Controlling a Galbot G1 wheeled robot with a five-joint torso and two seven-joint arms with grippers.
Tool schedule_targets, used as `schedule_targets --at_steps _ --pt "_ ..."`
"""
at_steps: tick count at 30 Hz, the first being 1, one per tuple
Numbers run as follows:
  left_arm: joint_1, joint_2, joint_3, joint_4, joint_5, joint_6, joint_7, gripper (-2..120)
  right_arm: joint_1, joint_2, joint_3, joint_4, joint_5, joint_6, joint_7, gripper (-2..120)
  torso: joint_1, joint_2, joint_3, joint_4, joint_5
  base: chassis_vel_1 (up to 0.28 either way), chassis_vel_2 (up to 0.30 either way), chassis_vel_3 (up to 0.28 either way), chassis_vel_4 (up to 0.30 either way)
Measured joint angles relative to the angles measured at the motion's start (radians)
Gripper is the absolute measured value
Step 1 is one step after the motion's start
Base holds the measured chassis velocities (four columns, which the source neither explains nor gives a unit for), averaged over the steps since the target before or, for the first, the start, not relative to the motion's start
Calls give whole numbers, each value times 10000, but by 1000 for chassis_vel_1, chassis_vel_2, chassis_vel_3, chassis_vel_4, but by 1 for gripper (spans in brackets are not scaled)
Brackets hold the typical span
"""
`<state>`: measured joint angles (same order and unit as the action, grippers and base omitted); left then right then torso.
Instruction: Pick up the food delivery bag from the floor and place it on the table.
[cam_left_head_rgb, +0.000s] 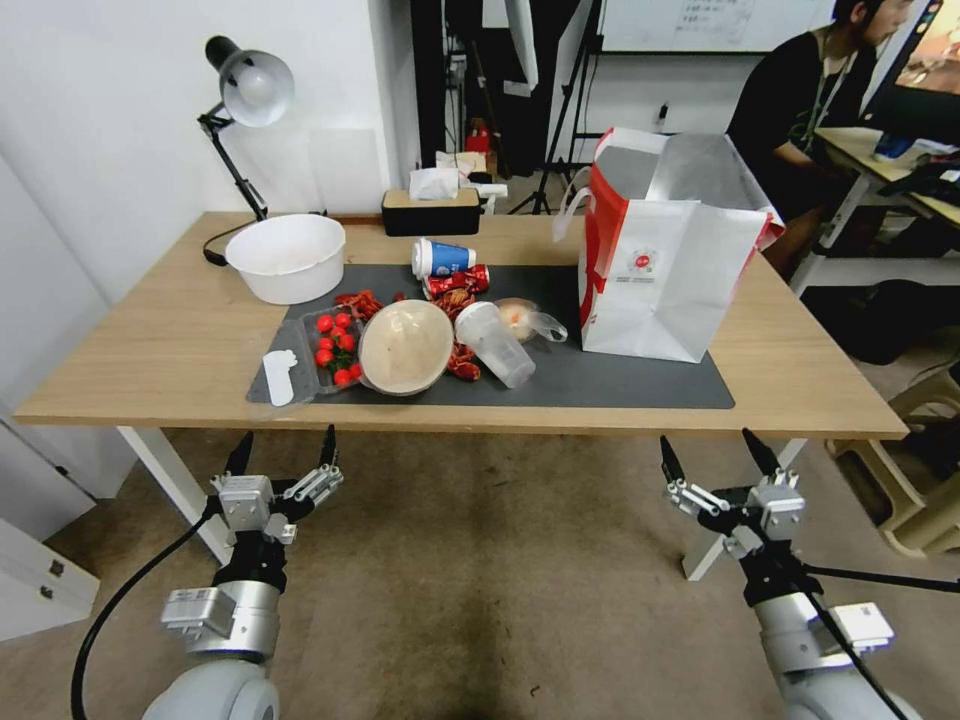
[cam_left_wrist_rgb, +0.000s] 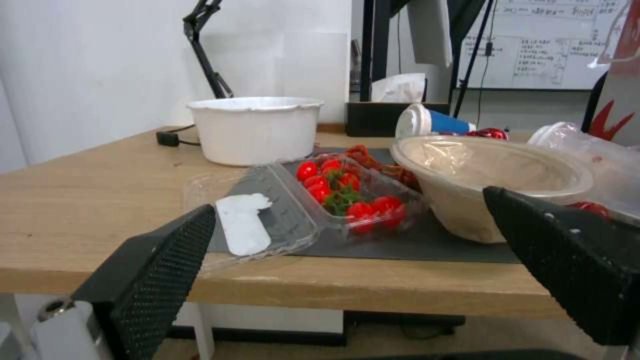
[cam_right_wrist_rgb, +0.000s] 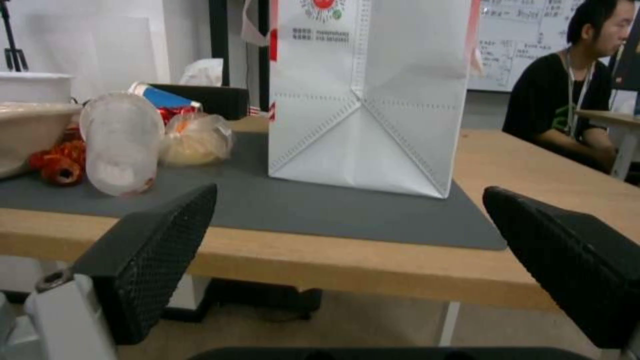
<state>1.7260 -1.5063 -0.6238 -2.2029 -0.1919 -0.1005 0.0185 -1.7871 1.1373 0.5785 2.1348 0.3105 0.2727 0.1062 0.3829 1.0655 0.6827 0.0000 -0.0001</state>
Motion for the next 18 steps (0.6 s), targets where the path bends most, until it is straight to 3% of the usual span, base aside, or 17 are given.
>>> schedule_targets --at_steps 18 --pt "-42 7 -10 45 -20 -1 2 100 207 130 -159 -231 -29 -39 0 100 0 -1 0 0 1 0 0 0 0"
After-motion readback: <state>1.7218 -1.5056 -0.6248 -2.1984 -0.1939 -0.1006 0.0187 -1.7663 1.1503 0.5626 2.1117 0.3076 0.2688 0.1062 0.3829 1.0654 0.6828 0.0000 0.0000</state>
